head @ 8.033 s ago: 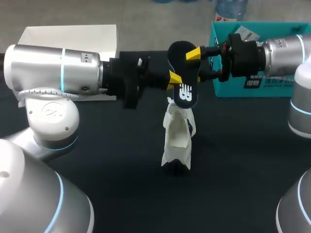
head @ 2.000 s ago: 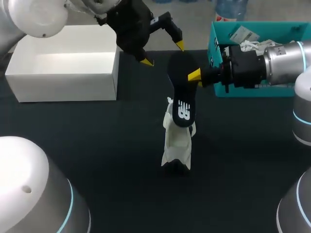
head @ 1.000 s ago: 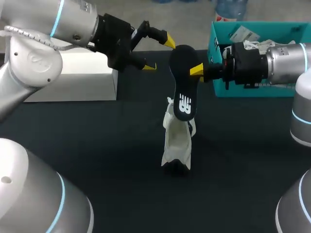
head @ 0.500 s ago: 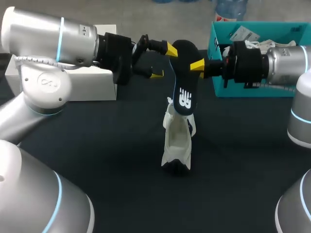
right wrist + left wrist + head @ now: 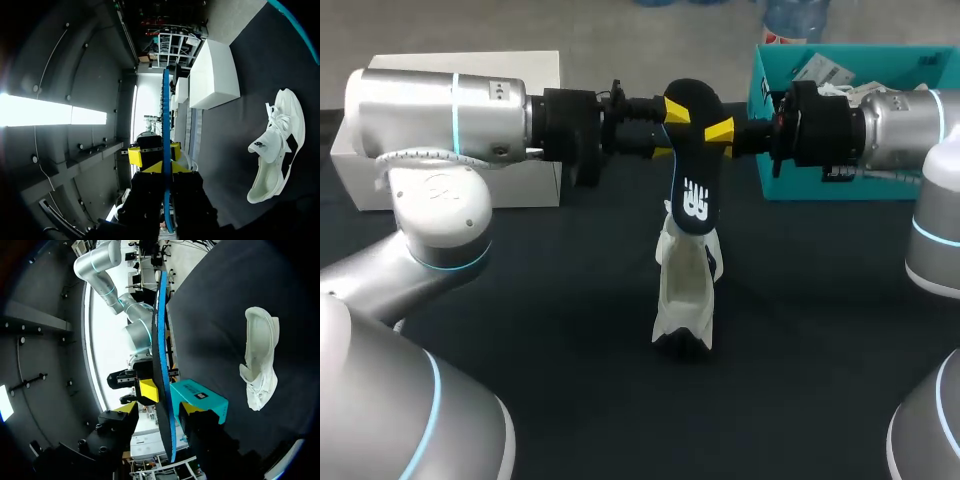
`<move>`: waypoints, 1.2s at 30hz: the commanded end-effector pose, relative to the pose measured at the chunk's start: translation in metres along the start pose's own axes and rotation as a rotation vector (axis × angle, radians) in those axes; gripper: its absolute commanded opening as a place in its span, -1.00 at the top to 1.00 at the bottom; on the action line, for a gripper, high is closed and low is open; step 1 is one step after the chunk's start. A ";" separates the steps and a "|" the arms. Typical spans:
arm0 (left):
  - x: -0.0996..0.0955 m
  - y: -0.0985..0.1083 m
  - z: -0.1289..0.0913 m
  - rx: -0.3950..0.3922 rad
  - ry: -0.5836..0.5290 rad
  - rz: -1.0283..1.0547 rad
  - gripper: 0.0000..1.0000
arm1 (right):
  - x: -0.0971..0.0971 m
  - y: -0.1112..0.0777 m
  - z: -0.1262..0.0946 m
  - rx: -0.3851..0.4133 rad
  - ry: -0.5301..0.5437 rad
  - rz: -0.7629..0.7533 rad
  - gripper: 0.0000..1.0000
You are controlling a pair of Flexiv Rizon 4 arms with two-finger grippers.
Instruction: Take the shoe out of the shoebox, open the shoe tongue, remove and reinsert the insole, then place the shoe into the shoebox
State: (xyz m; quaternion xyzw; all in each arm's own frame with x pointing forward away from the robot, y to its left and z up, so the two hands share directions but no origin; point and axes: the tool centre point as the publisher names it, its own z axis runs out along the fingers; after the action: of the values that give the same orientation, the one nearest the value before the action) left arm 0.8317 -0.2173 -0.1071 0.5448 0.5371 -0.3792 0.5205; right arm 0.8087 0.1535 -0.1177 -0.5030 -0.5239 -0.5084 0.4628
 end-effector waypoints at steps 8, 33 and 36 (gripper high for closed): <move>0.001 0.000 0.010 -0.025 -0.041 -0.014 0.34 | -0.001 0.001 0.004 0.004 0.002 0.001 1.00; 0.009 -0.004 0.005 -0.041 -0.006 -0.141 1.00 | -0.003 -0.010 -0.007 -0.041 -0.023 0.005 -1.00; 0.011 -0.003 0.001 -0.051 0.001 -0.169 1.00 | -0.005 -0.012 -0.016 -0.048 -0.048 0.015 -1.00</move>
State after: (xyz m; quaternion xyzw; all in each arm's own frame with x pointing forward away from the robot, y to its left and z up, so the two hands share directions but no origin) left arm 0.8342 -0.2200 -0.1189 0.4850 0.5865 -0.4104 0.5023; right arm 0.8070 0.1489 -0.1265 -0.5203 -0.5198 -0.5078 0.4485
